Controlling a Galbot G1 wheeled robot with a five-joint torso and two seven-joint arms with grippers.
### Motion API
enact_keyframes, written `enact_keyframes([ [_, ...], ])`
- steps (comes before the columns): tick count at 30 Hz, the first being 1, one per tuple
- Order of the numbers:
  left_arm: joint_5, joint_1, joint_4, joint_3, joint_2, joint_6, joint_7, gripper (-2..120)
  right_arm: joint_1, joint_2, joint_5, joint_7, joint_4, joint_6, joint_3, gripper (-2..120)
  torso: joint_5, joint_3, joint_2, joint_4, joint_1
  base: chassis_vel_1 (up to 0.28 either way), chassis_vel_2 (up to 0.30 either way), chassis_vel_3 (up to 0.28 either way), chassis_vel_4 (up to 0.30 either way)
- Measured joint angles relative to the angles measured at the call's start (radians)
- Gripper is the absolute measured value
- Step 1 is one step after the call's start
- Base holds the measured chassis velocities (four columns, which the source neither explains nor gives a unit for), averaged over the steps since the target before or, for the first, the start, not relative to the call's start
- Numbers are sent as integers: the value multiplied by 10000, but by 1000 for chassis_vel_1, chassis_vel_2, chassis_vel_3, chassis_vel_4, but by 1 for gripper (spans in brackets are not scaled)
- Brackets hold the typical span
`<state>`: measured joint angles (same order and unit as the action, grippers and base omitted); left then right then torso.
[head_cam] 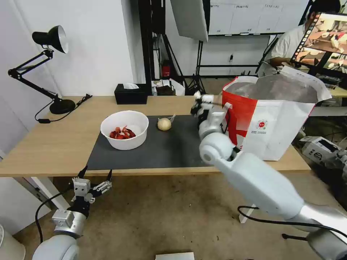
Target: Pick up the trash from the table and place it into the takeout bag.
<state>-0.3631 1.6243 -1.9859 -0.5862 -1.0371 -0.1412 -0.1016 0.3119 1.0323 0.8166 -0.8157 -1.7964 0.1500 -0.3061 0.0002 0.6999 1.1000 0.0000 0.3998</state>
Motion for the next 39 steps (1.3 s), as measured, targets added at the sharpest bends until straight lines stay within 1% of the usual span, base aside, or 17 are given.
enact_keyframes([
  [2,0,5,-11,29,-31,1,-2,100,-538,-246,94,-548,-115,485,83,0,-2,-1,0,0,0,0,0,0,0],
  [3,0,5,-11,29,-31,1,-2,100,-538,-246,94,-548,-115,485,83,0,-2,-1,0,0,0,0,0,0,0],
  [6,0,16,-46,49,-68,0,-4,100,-1111,-594,473,-1129,122,1066,217,0,-1,1,1,0,1,0,0,0,0],
  [13,-81,-192,31,90,69,25,-4,100,-1280,-866,1496,-1366,546,1312,506,0,0,1,0,-1,2,0,0,0,0],
  [20,-193,-146,10,65,71,27,-5,100,-1215,-829,1615,-1451,909,1343,630,0,-1,1,0,0,2,0,0,0,0],
  [21,-223,-147,2,56,78,27,-5,100,-1216,-821,1615,-1464,925,1344,630,4,-1,1,0,1,2,0,0,0,0],
  [22,-223,-147,2,56,78,27,-5,100,-1216,-821,1615,-1464,925,1344,630,4,-1,1,0,1,2,0,0,0,0],
  [25,-305,-149,-52,43,122,29,-2,100,-1213,-845,1605,-1529,912,1347,646,19,-1,1,0,0,2,0,0,0,0],
  [26,-305,-149,-52,43,122,29,-2,100,-1213,-845,1605,-1529,912,1347,646,19,-1,1,0,0,2,0,0,0,0],
  [28,-320,-149,-62,43,125,32,3,100,-1138,-908,1594,-1564,834,1346,685,28,-2,1,0,0,2,0,0,0,0],
  [29,-320,-149,-62,43,125,32,3,100,-1138,-908,1594,-1564,834,1346,685,28,-2,1,0,0,2,0,0,0,0],
  [30,-321,-149,-62,48,122,32,4,100,-1079,-951,1592,-1566,787,1346,707,34,-1,1,0,0,2,0,0,0,0],
  [31,-322,-149,-62,62,112,33,5,100,-1014,-1004,1592,-1566,731,1345,736,37,-1,1,0,0,2,0,0,0,0],
  [32,-322,-149,-62,62,112,33,5,100,-1014,-1004,1592,-1566,731,1345,736,37,-1,1,0,0,2,0,0,0,0],
  [36,-312,-153,-59,88,82,35,5,100,-852,-1164,1592,-1552,581,1339,790,59,-1,1,0,0,2,0,0,0,0],
  [37,-312,-153,-59,88,82,35,5,100,-852,-1164,1592,-1552,581,1339,790,59,-1,1,0,0,2,0,0,0,0],
  [39,-312,-149,-100,81,87,42,6,100,-780,-1207,1616,-1528,496,1337,800,69,-2,1,0,0,2,0,0,0,0],
])
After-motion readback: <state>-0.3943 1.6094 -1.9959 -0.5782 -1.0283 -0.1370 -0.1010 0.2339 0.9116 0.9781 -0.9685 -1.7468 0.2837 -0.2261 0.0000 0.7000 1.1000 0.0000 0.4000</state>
